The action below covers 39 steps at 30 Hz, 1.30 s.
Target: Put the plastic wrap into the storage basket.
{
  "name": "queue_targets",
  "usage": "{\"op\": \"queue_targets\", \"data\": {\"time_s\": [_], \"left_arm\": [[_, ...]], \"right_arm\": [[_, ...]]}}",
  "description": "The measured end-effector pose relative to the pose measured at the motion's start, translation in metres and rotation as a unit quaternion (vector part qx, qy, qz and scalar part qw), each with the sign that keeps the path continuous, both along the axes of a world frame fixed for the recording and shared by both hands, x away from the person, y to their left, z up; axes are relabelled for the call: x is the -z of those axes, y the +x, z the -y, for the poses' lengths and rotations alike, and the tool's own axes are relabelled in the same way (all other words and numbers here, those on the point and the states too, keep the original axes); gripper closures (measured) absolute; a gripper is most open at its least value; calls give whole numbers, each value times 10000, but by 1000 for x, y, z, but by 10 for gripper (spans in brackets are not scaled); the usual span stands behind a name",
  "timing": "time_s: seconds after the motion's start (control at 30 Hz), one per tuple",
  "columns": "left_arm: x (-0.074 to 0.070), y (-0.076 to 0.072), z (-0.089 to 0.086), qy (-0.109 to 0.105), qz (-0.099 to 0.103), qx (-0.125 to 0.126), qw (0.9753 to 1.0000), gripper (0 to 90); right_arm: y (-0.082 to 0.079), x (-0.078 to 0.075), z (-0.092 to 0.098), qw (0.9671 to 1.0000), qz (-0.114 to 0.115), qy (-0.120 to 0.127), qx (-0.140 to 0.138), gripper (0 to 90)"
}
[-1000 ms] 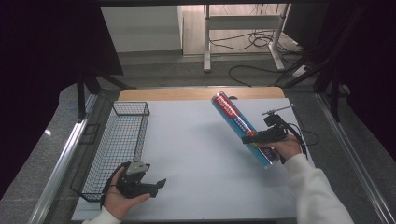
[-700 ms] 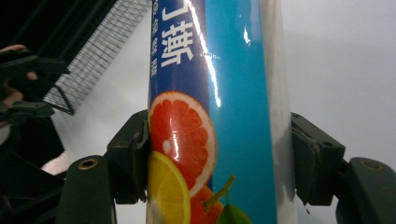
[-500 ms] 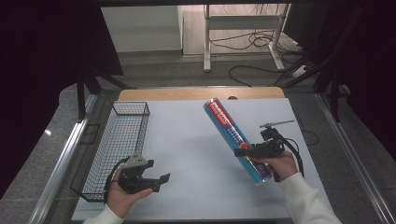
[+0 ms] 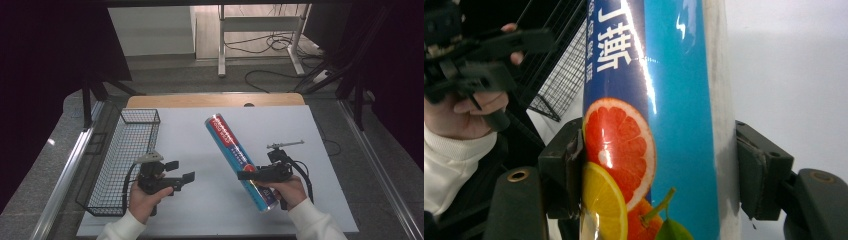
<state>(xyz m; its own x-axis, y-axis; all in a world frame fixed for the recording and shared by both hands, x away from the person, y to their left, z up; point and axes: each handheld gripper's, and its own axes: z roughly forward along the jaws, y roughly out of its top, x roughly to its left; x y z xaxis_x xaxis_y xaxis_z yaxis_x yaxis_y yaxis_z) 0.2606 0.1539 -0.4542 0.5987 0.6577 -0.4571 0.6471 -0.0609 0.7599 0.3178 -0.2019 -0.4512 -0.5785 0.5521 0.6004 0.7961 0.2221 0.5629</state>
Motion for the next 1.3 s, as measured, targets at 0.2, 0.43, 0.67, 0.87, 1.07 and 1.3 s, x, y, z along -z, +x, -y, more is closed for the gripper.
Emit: {"op": "queue_targets", "data": {"time_s": [0.2, 0.43, 0.67, 0.87, 1.07, 1.3], "left_arm": [[3, 15, 15, -481, -178, 120, 9986, 100], [11, 33, 32, -1156, -489, 343, 9915, 80], [19, 45, 44, -1759, -802, 580, 9794, 70], [23, 48, 55, -1890, -967, 654, 9750, 134], [28, 50, 48, -2093, -1198, 570, 9688, 238], [24, 49, 42, -2264, -1177, 616, 9649, 297]], "right_arm": [[-7, 1, -11, 9999, -21, 84, -135, 327], [-14, 3, -24, 9996, -7, 223, -195, 327], [-19, 6, -35, 9992, 50, 371, -171, 327], [-24, 8, -54, 9983, 202, 382, -386, 327], [-24, 13, -57, 9980, 253, 409, -398, 325], [-26, 18, -63, 9969, 366, 488, -489, 311]]}}
